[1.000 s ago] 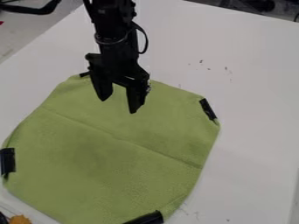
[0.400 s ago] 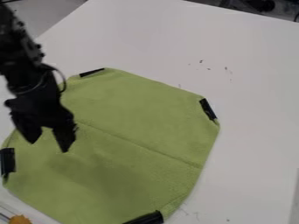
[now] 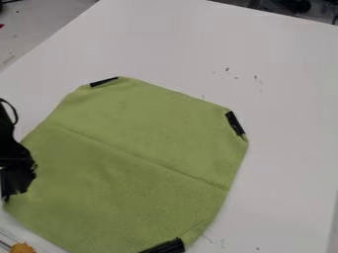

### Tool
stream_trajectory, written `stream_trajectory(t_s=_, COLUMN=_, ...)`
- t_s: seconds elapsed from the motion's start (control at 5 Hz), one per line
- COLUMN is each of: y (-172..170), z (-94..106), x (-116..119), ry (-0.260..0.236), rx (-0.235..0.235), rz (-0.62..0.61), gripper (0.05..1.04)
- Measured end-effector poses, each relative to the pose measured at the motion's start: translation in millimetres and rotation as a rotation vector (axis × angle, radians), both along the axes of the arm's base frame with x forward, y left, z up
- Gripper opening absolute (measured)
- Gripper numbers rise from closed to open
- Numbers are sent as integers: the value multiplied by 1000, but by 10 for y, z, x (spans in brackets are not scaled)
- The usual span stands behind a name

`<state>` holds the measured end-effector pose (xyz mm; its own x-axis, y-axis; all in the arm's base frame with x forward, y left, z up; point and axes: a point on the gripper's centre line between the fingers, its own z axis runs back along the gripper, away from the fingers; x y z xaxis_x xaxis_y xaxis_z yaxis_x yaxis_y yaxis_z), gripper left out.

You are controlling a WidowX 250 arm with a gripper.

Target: Fold the cloth from bottom left to top right

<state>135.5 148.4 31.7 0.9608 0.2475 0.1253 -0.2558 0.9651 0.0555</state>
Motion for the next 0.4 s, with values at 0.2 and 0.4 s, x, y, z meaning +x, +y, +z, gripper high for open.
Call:
stream_trajectory(t_s=0.2, y=96, z=-22, x=-75, ry=7, rx=13, rz=7, gripper=999)
stream_trajectory(t_s=0.4, y=171, z=-154, x=-87, ry=18, rx=3, rz=1, gripper=999)
